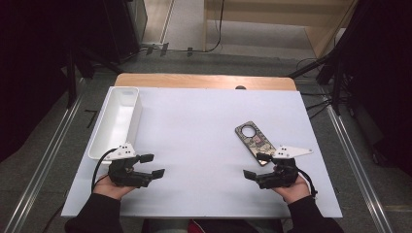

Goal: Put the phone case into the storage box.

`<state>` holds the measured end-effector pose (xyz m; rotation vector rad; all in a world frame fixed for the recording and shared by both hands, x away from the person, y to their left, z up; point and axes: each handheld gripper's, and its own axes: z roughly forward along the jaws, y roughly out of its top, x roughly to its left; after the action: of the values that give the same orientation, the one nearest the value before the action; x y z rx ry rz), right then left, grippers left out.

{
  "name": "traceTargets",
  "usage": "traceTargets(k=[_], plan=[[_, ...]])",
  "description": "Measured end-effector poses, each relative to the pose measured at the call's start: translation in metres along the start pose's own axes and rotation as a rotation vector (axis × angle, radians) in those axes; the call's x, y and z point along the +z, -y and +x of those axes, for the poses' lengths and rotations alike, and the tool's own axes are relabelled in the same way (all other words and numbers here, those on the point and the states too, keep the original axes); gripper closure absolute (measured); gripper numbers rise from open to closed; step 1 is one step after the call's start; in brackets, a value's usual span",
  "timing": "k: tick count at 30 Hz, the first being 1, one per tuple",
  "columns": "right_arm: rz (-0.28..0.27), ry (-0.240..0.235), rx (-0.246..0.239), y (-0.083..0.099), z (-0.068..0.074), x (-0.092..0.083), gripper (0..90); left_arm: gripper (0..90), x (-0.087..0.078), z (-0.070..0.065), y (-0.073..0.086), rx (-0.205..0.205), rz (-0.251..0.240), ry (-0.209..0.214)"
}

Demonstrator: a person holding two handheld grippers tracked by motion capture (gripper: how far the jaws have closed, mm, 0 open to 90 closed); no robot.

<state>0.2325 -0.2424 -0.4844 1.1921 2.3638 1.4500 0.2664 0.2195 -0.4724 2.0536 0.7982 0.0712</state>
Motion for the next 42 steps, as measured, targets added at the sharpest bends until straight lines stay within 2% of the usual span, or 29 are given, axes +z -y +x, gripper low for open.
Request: traceTargets(k=[2,4,7,10,11,12,14,17,19,21,24,36,42], plan=[[-0.002,0.002,-0.005,-0.0001,-0.0007,-0.0003,10.4,19.9,0.0011,-0.0005,-0.0002,0.006,0.014,-0.012],[0.002,0.003,0.0,0.0002,-0.0011,-0.0001,9.8,10.4,0.0024,0.0005,-0.0001,-0.004,0.011,0.018],[0.004,-0.004,0.002,0.0003,-0.0012,0.0,9.6,1.7,0.0023,-0.0006,-0.0009,0.018,-0.004,0.021],[-0.006,-0.003,-0.004,0.0002,-0.0015,0.0,9.6,1.2,0.0003,-0.0016,-0.0018,0.033,-0.053,0.027],[-0.005,-0.003,-0.003,0.0002,-0.0016,-0.0001,9.6,1.3,-0.0005,-0.0014,-0.0013,0.045,-0.065,0.016],[-0.006,-0.004,0.0,0.0002,-0.0016,-0.0002,9.6,1.7,-0.0019,-0.0003,-0.0011,0.045,-0.063,0.001],[-0.007,-0.002,0.003,0.0002,-0.0016,-0.0004,9.6,1.8,-0.0026,0.0015,-0.001,0.027,-0.069,0.014],[-0.012,0.005,0.004,-0.0001,-0.001,-0.0006,9.7,1.8,-0.0027,0.0026,-0.0013,0.011,-0.069,0.039],[-0.015,0.005,0.011,-0.0003,-0.0007,-0.0009,9.7,1.8,-0.0037,0.0016,-0.0017,0.023,-0.068,0.033],[-0.014,0.003,0.011,-0.0002,-0.0007,-0.0003,9.7,1.8,-0.0039,0.0028,-0.0016,0.0,-0.061,0.034],[-0.005,-0.001,0.012,0.0,-0.001,0.0004,9.7,1.8,-0.0054,0.0037,-0.0019,-0.007,-0.067,0.037],[-0.004,-0.011,0.02,-0.0005,-0.0014,0.0008,9.7,1.9,-0.0051,0.0027,-0.0013,-0.001,-0.064,0.04],[0.0,-0.015,0.024,-0.0005,-0.0018,0.0009,9.7,1.9,-0.004,0.0036,-0.0006,-0.021,-0.05,0.038]])
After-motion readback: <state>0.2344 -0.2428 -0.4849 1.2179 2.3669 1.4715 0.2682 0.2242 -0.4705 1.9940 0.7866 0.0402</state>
